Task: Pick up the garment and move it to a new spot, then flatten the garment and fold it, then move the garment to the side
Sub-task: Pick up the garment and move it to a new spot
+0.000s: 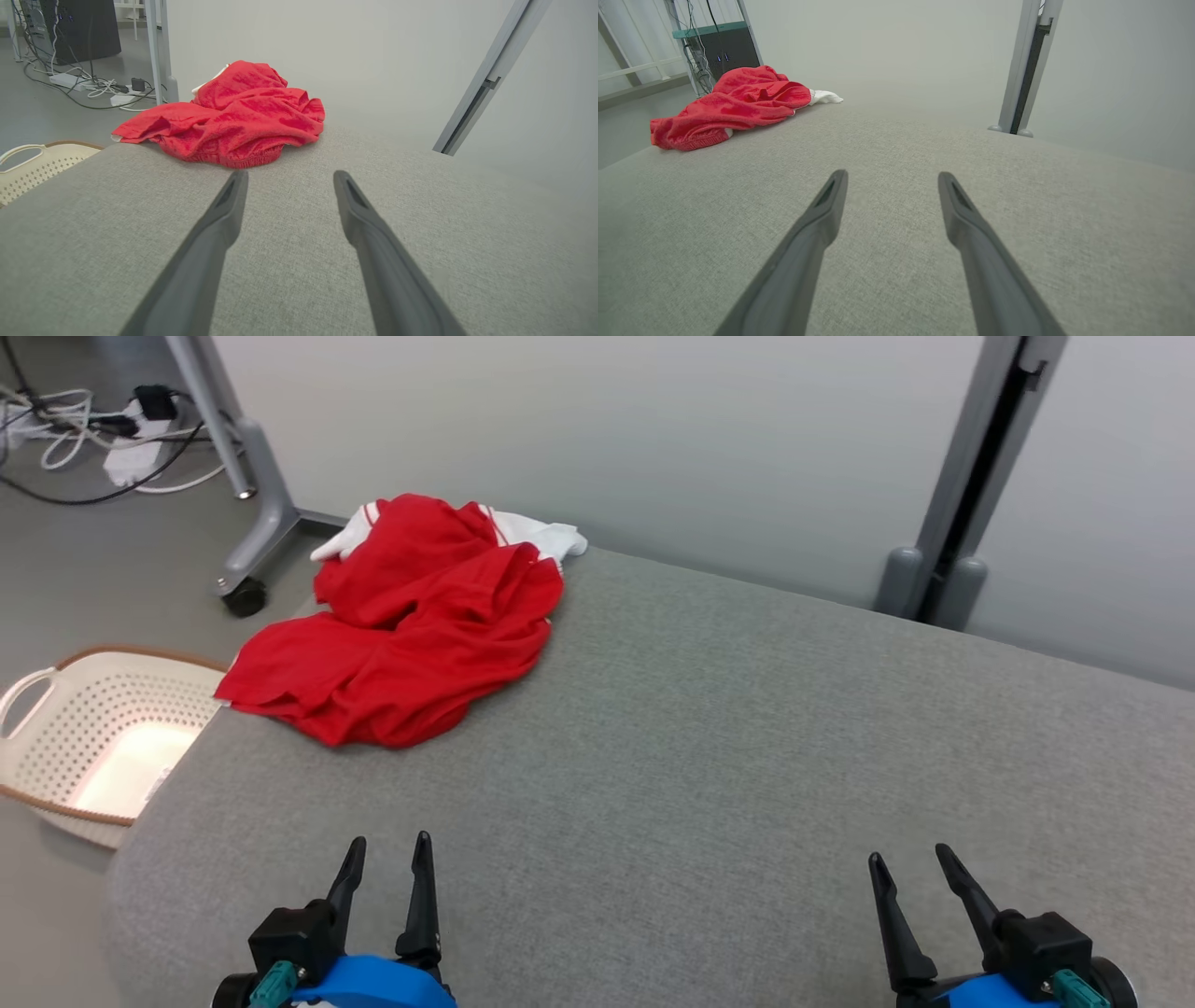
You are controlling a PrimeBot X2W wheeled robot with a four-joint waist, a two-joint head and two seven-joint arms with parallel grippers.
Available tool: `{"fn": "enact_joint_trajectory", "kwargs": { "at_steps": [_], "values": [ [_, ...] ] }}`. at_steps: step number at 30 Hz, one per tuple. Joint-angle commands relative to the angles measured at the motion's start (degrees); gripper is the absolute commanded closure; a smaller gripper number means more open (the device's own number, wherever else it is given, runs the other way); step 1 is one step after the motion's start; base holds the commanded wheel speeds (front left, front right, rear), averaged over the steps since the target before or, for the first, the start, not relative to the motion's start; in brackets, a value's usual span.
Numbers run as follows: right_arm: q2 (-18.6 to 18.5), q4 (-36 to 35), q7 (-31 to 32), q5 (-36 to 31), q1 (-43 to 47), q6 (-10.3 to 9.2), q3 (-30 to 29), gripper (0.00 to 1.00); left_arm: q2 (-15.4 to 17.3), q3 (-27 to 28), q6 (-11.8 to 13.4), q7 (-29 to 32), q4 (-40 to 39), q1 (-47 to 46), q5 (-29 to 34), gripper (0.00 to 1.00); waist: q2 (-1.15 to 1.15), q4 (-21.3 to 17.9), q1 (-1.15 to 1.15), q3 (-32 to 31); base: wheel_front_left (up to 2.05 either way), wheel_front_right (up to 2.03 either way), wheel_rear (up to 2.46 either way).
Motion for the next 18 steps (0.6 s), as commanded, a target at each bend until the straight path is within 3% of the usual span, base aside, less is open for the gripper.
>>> {"fn": "enact_joint_trajectory", "kwargs": {
  "at_steps": [1,7,15,18],
  "values": [
    [-0.29,0.13,-0.24,-0.32,-0.57,0.01,0.24,0.00,0.01,0.32,0.23,-0.16,-0.21,-0.45,-0.17,0.00,0.00,2.58,0.00,1.37,0.00,0.00,0.00],
    [-0.31,0.61,-0.23,0.01,-0.70,0.01,0.89,0.00,-0.01,1.10,0.09,-0.16,-0.38,0.15,-0.71,0.00,0.00,5.01,0.00,1.52,0.00,0.00,0.00],
    [-0.30,0.34,-0.23,-0.96,-1.48,0.01,-0.13,0.00,0.12,2.01,0.04,-0.16,-1.41,-0.66,-1.07,0.00,0.00,4.87,0.00,2.82,0.00,0.00,0.00],
    [-0.31,-0.15,-0.23,-1.50,-1.72,0.01,-0.36,0.00,2.22,4.61,0.08,-0.17,-3.11,-3.43,-0.39,0.00,0.00,4.25,0.00,4.06,0.00,0.00,0.00]
  ]
}}
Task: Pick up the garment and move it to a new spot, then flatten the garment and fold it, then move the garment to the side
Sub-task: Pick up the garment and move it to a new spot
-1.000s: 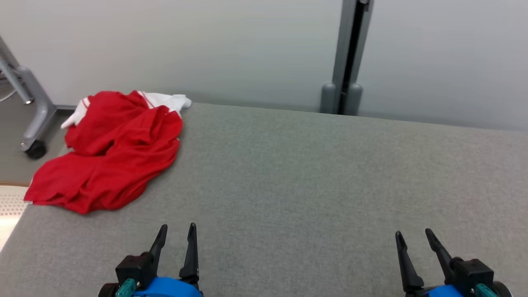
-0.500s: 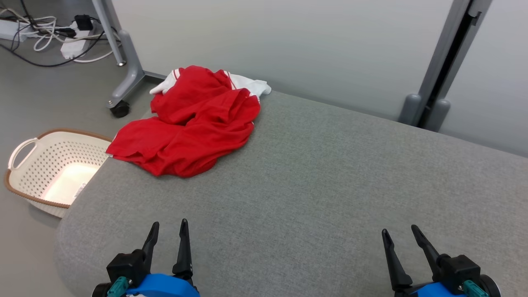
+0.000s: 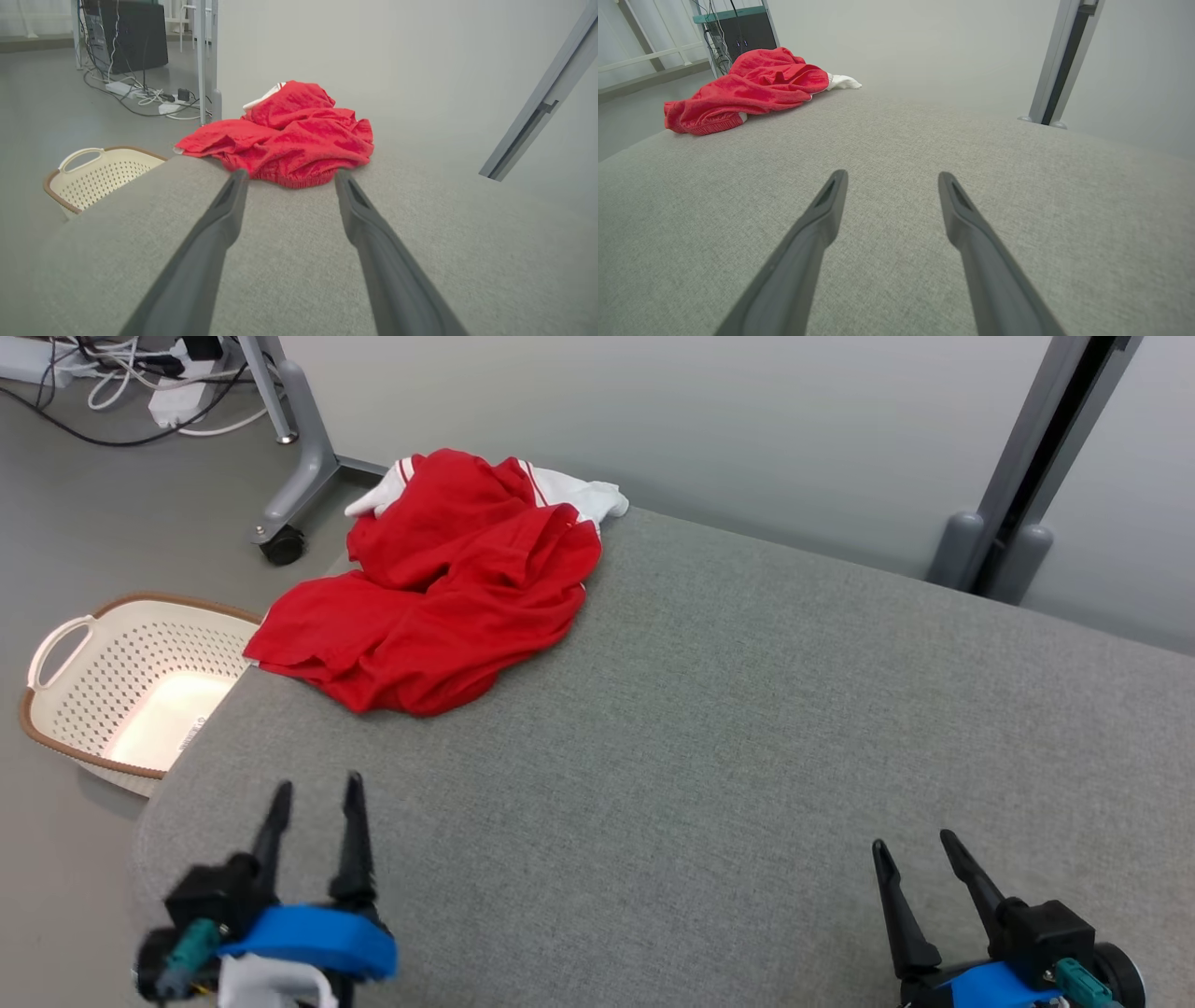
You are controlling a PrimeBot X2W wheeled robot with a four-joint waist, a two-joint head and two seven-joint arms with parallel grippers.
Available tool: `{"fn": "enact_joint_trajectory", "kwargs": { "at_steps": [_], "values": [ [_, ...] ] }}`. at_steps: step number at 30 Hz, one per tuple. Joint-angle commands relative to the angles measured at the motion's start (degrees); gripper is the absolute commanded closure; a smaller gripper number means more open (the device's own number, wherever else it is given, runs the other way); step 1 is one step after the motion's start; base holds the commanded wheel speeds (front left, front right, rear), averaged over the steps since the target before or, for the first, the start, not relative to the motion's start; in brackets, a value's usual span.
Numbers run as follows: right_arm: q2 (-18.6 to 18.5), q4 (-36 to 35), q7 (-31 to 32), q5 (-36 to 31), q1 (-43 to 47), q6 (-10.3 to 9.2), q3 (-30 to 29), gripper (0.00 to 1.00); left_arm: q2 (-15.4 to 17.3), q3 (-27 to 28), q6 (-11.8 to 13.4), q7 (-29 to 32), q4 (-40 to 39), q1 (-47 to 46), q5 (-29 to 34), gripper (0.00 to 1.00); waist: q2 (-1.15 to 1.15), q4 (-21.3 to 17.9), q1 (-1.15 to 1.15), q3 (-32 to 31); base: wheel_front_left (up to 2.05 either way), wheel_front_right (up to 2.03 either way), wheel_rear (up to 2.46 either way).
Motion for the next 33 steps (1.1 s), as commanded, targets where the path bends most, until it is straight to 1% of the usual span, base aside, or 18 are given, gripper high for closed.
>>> {"fn": "enact_joint_trajectory", "kwargs": {
  "at_steps": [1,3,7,11,16,18,20,22,23,25,27,31,33],
  "values": [
    [-0.30,-0.45,-0.22,-0.84,-0.83,0.01,-0.59,0.00,2.11,1.70,-0.21,-0.17,-1.78,-3.46,0.87,0.00,0.00,-0.32,0.00,0.95,0.00,0.00,0.00],
    [-0.30,-0.85,-0.22,-1.59,-1.33,0.01,-1.33,0.00,3.95,3.18,-0.42,-0.17,-3.17,-6.81,1.10,0.00,0.00,-0.75,0.00,2.18,0.00,0.00,0.00],
    [-0.28,-1.67,-0.22,-2.96,-2.92,0.01,-1.58,0.00,8.95,5.49,-0.70,-0.01,-5.33,-15.73,1.98,0.00,0.00,-2.05,0.00,5.07,0.00,0.00,0.00],
    [-0.29,-2.24,-0.22,-4.01,-4.42,0.01,-1.15,0.00,13.32,6.95,-0.34,2.92,-5.69,-24.69,2.67,0.00,0.00,-3.73,0.00,8.39,0.00,0.00,0.00],
    [-0.28,-2.84,-0.22,-5.57,-6.74,0.01,1.07,0.00,17.84,8.51,-1.30,8.40,-1.91,-34.05,0.99,0.00,0.00,-6.43,0.00,13.27,0.00,0.00,0.00],
    [-0.28,-3.28,-0.23,-6.57,-7.51,0.01,1.50,0.00,19.26,7.95,-1.90,10.97,0.60,-36.40,0.47,0.00,0.00,-7.50,0.00,15.28,0.00,0.00,0.00],
    [-0.33,-3.65,-0.22,-7.32,-8.14,0.01,1.44,0.00,19.91,6.63,-2.70,13.60,2.91,-37.98,-0.46,0.00,0.00,-8.41,0.00,17.32,0.00,0.00,0.00],
    [-0.30,-3.69,-0.21,-8.16,-8.57,0.01,1.34,0.00,20.85,4.16,-3.42,16.60,5.10,-38.69,-0.93,0.00,0.00,-9.18,0.00,19.07,0.00,0.00,0.00],
    [-0.30,-3.69,-0.21,-8.16,-8.57,0.01,1.34,0.00,20.85,4.16,-3.42,16.60,5.10,-38.69,-0.93,0.00,0.00,-9.18,0.00,19.07,0.00,0.00,0.00],
    [-0.42,-3.66,-0.11,-8.99,-8.86,-0.01,0.85,0.00,21.27,1.17,-3.73,19.45,6.79,-39.17,-1.78,0.00,0.00,-9.79,0.00,20.66,0.00,0.00,0.00],
    [-0.51,-3.74,-0.07,-9.76,-9.39,-0.05,0.18,0.00,20.89,-2.38,-3.92,21.52,7.61,-39.53,-3.94,0.00,0.00,-10.29,0.00,22.22,0.00,0.00,0.00],
    [-0.71,-3.72,0.20,-10.86,-10.01,-0.07,-0.35,0.00,23.33,-10.12,-3.81,24.77,8.77,-39.83,-8.35,0.00,0.00,-11.19,0.00,24.69,0.00,0.00,0.00],
    [-0.75,-3.79,0.32,-11.18,-10.30,-0.07,-0.45,0.00,23.32,-13.01,-3.83,26.50,9.44,-40.22,-11.27,0.00,0.00,-11.68,0.00,25.65,0.00,0.00,0.00]
  ]
}}
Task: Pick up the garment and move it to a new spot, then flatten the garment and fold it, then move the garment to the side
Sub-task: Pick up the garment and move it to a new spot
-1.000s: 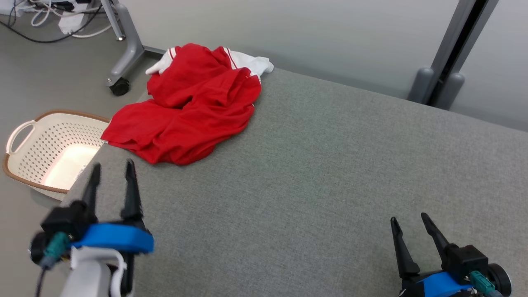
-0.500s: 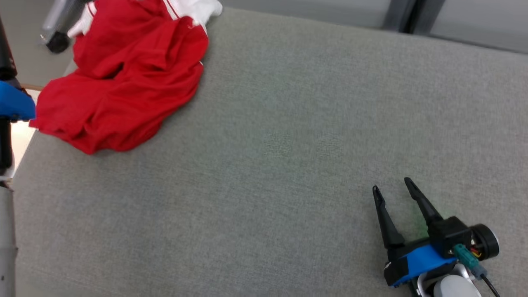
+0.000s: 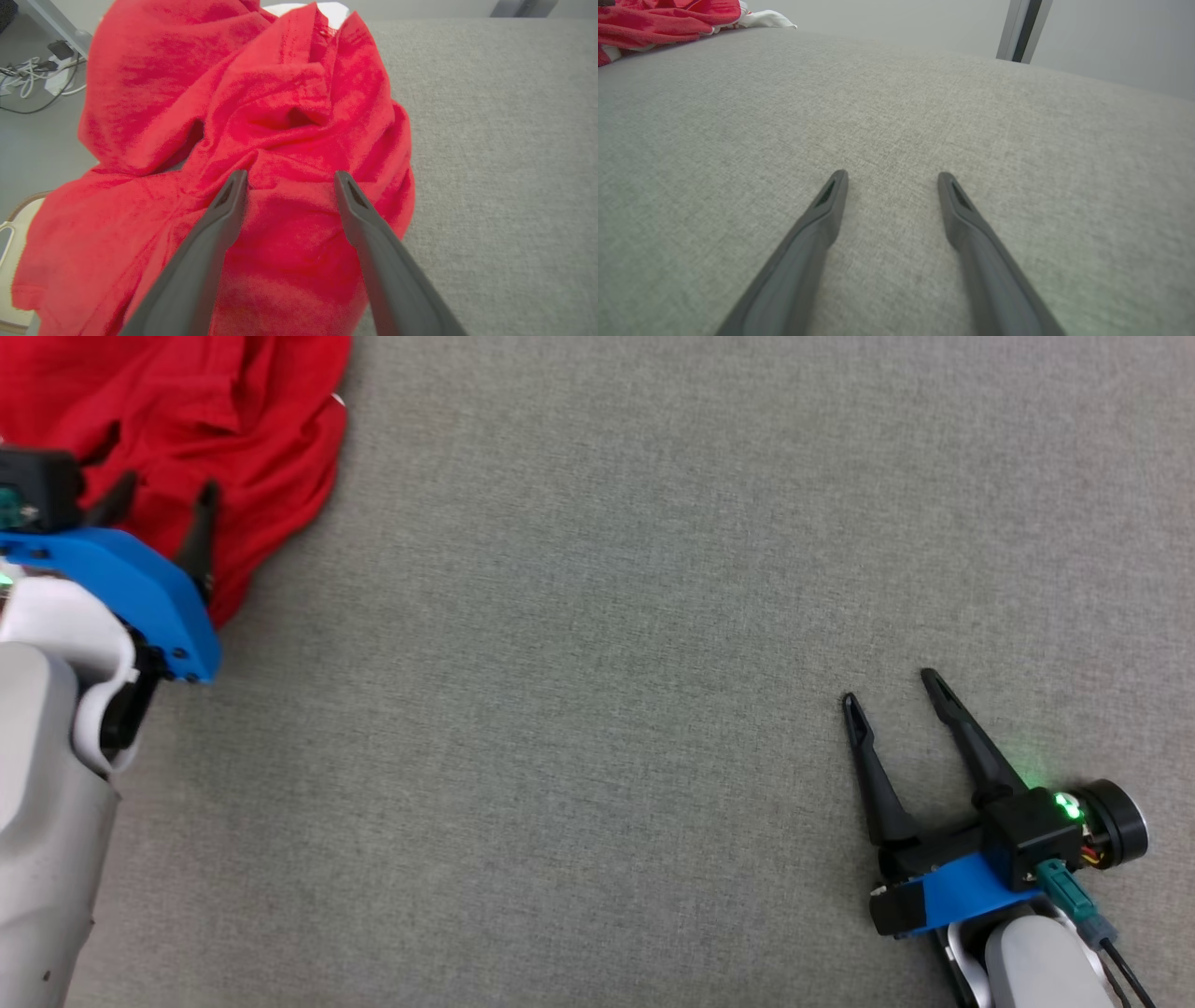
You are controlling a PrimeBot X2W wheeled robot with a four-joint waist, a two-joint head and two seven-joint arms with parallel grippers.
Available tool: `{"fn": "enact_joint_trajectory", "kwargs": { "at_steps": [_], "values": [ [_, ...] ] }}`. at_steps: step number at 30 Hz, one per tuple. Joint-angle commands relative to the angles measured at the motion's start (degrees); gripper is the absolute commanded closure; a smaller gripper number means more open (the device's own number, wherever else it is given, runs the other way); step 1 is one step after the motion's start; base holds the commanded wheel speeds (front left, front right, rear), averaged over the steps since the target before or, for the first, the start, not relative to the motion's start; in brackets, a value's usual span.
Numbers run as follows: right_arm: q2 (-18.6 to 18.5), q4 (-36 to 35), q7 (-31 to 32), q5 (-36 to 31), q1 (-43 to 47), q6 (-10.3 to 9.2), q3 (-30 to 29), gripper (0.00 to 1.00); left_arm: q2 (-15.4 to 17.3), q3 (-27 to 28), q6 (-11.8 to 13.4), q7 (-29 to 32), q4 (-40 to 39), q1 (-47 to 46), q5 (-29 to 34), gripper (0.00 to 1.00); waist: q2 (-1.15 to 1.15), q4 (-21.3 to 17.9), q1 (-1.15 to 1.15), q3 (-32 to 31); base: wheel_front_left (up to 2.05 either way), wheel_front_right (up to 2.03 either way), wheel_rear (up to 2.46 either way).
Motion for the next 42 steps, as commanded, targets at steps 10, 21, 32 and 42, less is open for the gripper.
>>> {"fn": "enact_joint_trajectory", "kwargs": {
  "at_steps": [10,21,32,42],
  "values": [
    [-1.58,2.58,1.06,0.20,0.28,-0.23,-1.49,0.00,2.22,-8.72,-0.05,9.30,4.70,-2.43,-9.87,0.01,0.00,-1.73,0.01,1.95,0.00,0.00,0.00],
    [-1.25,2.73,0.80,1.94,0.99,-0.16,-0.11,0.00,4.32,-9.18,-0.05,5.80,7.10,-3.54,-12.32,1.00,0.00,-2.32,0.01,-2.70,0.00,0.00,0.00],
    [-0.89,4.45,0.53,6.11,2.80,-0.10,1.74,0.00,7.62,-9.61,-0.06,3.78,2.17,-3.18,-13.92,1.00,0.00,-4.05,0.01,-14.09,0.00,0.00,0.00],
    [-0.89,5.82,0.52,10.17,5.88,-0.10,1.41,0.00,5.87,-10.64,0.35,4.94,-9.76,-4.70,-14.89,1.00,0.00,-9.45,0.01,-23.05,0.00,0.00,0.00]
  ]
}}
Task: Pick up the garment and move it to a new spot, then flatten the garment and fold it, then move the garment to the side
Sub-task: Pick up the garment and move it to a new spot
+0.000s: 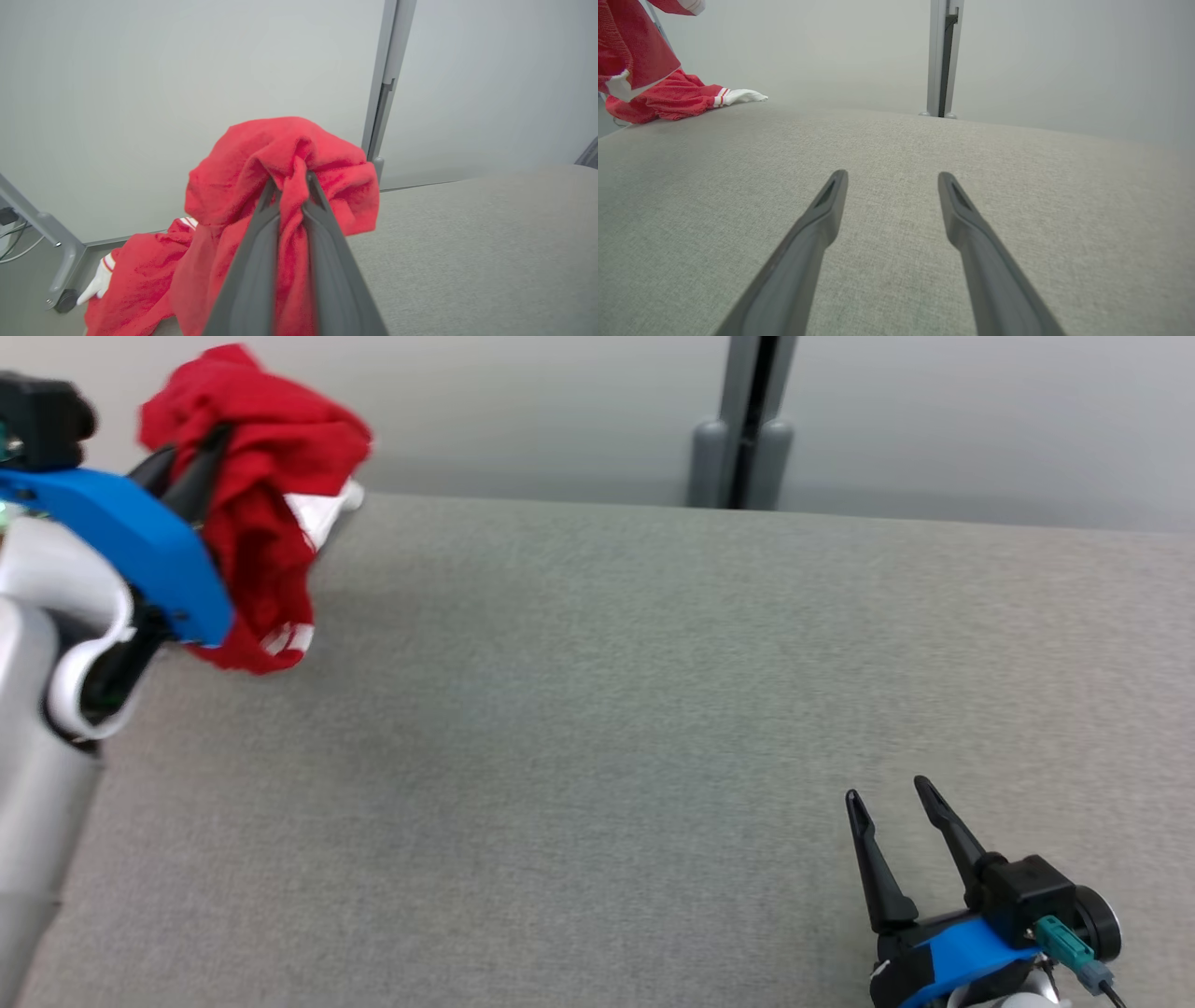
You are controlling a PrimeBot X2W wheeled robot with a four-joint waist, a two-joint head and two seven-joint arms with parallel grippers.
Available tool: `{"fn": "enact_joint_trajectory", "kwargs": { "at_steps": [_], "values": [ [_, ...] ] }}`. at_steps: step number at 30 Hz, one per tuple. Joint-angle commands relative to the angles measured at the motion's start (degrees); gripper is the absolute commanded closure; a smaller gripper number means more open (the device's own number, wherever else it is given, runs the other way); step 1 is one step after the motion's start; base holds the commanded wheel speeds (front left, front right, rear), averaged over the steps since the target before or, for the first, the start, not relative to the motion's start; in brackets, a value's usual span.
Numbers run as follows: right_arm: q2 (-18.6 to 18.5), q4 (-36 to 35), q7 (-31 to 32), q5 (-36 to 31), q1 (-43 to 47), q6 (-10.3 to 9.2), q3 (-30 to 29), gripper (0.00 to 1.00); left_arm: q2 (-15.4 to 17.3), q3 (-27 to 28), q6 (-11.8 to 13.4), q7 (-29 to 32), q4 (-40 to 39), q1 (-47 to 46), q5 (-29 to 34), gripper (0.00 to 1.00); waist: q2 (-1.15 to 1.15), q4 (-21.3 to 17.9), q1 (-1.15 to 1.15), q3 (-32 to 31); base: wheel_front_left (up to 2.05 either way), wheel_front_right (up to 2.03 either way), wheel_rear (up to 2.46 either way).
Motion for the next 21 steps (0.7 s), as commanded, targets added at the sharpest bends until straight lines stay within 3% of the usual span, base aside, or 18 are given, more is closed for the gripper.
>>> {"fn": "enact_joint_trajectory", "kwargs": {
  "at_steps": [1,11,17,21],
  "values": [
    [-0.29,0.16,-0.08,0.42,1.04,-0.02,-0.43,0.00,-2.29,-0.01,0.17,0.09,-2.21,-1.02,-1.35,1.00,0.00,-3.41,0.01,-3.18,0.00,0.00,0.00],
    [-0.27,-0.09,-0.07,0.79,1.39,-0.02,-3.30,0.00,-17.31,-3.05,0.09,-4.45,-7.60,0.32,-6.93,1.00,0.00,-9.51,0.01,-3.51,0.00,0.00,0.00],
    [-0.26,-0.11,-0.08,1.36,0.74,-0.02,-3.87,0.00,-25.90,-7.74,-0.28,-9.89,-0.15,6.70,-9.11,1.00,0.00,-11.67,0.01,-1.62,0.00,0.00,0.00],
    [-0.27,-0.17,-0.08,1.85,0.10,-0.02,-3.69,0.00,-27.79,-9.02,-0.37,-15.16,9.70,10.48,-9.29,1.00,0.00,-12.57,0.01,-0.21,0.00,0.00,0.00]
  ]
}}
